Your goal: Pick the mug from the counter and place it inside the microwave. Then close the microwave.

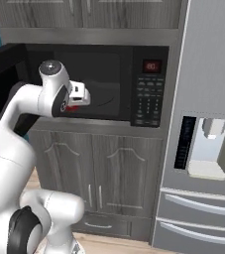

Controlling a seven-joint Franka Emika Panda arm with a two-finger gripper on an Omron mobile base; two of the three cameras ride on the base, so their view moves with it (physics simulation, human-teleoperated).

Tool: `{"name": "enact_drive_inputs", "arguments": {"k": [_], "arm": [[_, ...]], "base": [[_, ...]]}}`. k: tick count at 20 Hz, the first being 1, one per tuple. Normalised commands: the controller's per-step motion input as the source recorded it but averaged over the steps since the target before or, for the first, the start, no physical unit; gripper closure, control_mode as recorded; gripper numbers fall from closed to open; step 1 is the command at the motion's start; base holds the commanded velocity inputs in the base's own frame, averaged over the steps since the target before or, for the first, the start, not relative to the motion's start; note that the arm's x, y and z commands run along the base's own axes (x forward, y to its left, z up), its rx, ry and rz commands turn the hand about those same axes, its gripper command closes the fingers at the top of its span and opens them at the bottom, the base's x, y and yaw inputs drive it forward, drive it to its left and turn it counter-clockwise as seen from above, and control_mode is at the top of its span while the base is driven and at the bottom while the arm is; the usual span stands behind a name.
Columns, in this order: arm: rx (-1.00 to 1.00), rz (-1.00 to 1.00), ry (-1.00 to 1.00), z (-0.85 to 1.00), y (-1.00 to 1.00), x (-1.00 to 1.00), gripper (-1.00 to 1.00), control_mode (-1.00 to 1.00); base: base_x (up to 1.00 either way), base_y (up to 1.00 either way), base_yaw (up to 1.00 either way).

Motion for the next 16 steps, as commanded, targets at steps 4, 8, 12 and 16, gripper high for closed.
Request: {"name": "enact_drive_inputs", "arguments": {"k": [4,8,12,16], "arm": [[0.0,0.08,0.0,0.0,0.0,0.34,1.0,-1.0],[0.0,0.04,0.0,-0.09,0.04,0.37,1.0,-1.0],[0.0,0.0,0.0,-0.26,0.11,0.34,1.0,-1.0],[0.0,0.0,0.0,-0.29,0.12,0.32,1.0,-1.0]], "base": [[0.0,0.0,0.0],[0.0,0.0,0.0],[0.0,0.0,0.0],[0.0,0.0,0.0]]}}
